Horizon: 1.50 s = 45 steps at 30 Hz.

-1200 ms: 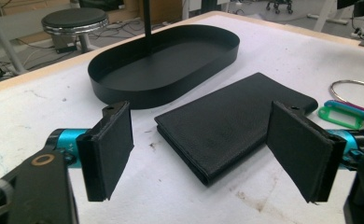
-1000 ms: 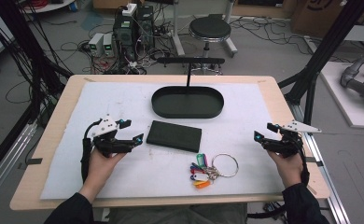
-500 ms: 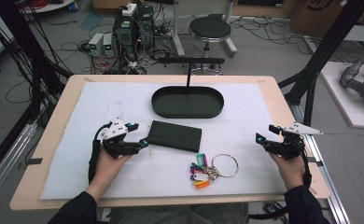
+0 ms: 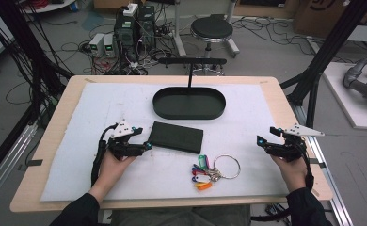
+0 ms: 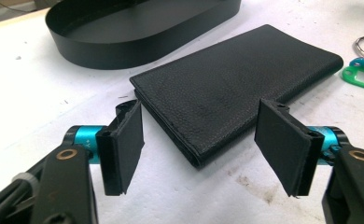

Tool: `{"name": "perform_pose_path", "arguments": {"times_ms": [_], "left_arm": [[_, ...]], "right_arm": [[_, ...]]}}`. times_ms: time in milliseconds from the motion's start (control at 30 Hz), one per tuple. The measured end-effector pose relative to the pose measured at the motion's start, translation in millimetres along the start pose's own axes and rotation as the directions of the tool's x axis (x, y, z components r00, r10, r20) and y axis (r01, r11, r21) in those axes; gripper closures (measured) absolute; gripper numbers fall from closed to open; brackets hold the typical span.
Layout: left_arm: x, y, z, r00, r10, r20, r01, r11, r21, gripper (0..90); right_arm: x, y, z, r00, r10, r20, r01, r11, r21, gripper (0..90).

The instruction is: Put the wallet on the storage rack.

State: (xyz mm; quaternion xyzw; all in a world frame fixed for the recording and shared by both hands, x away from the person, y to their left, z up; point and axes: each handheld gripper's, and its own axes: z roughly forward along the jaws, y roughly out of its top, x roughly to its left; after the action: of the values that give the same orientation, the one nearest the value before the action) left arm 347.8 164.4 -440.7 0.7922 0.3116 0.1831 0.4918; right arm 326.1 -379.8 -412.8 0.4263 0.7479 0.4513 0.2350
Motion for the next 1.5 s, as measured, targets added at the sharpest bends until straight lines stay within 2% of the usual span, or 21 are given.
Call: {"name": "perform_pose_path", "arguments": {"times_ms": [467,533,633,833,967,1067,1133,1167,1200,1367,1400,1500], "left_arm": [[-2.1,-2.9,10.2,0.9999,-0.002,0.014,0.001,0.9977,0.067,36.4],[-2.4,-2.7,10.5,1.0,-0.003,0.005,0.003,0.9974,0.072,36.3],[-1.8,-2.5,11.4,0.9999,-0.014,-0.006,0.015,0.9966,0.081,38.4],[-3.0,-2.0,13.0,1.0,-0.001,-0.007,0.002,0.9953,0.097,41.2],[-3.4,-1.0,16.7,0.9998,0.001,-0.022,0.002,0.9909,0.135,43.1],[-5.4,0.1,21.7,0.9995,0.02,-0.026,-0.015,0.9837,0.179,45.8],[-5.2,0.3,21.9,0.9995,0.023,-0.023,-0.018,0.9829,0.183,47.6],[-4.7,0.3,21.9,0.9998,0.016,-0.015,-0.013,0.9831,0.183,47.6],[-4.1,0.2,21.8,0.9999,0.009,0.006,-0.01,0.9835,0.181,53.9],[-3.4,0.1,21.0,0.9994,-0.036,-0.001,0.035,0.9814,0.189,56.6],[-2.4,0.1,19.4,0.9987,-0.051,0.0,0.051,0.9803,0.191,60.5],[-2.3,0.3,17.6,0.9985,-0.055,-0.001,0.054,0.9799,0.192,64.7]], "right_arm": [[2.2,-0.1,2.6,0.9998,-0.012,-0.015,0.012,1.0,0.009,27.2],[4.9,-0.1,3.1,0.9989,-0.031,-0.036,0.031,0.999,0.011,32.1],[8.3,0.4,3.9,0.9981,-0.042,-0.045,0.043,0.999,0.012,32.1],[14.5,0.8,7.5,0.9951,-0.07,-0.07,0.072,0.997,0.026,33.5],[16.1,0.3,9.1,0.9943,-0.076,-0.075,0.078,0.996,0.034,33.8],[16.5,0.5,9.6,0.9936,-0.082,-0.077,0.085,0.996,0.033,33.8],[16.6,0.4,9.5,0.9936,-0.081,-0.078,0.084,0.996,0.035,33.8],[16.6,0.4,9.5,0.9936,-0.081,-0.078,0.084,0.996,0.035,33.7],[16.5,0.1,10.0,0.9938,-0.08,-0.078,0.083,0.996,0.037,33.7],[16.2,0.1,10.9,0.9934,-0.081,-0.081,0.084,0.996,0.038,33.7],[15.9,0.4,11.4,0.9931,-0.083,-0.083,0.086,0.996,0.038,33.7],[16.2,0.8,12.2,0.9929,-0.082,-0.086,0.086,0.996,0.039,33.8]]}}
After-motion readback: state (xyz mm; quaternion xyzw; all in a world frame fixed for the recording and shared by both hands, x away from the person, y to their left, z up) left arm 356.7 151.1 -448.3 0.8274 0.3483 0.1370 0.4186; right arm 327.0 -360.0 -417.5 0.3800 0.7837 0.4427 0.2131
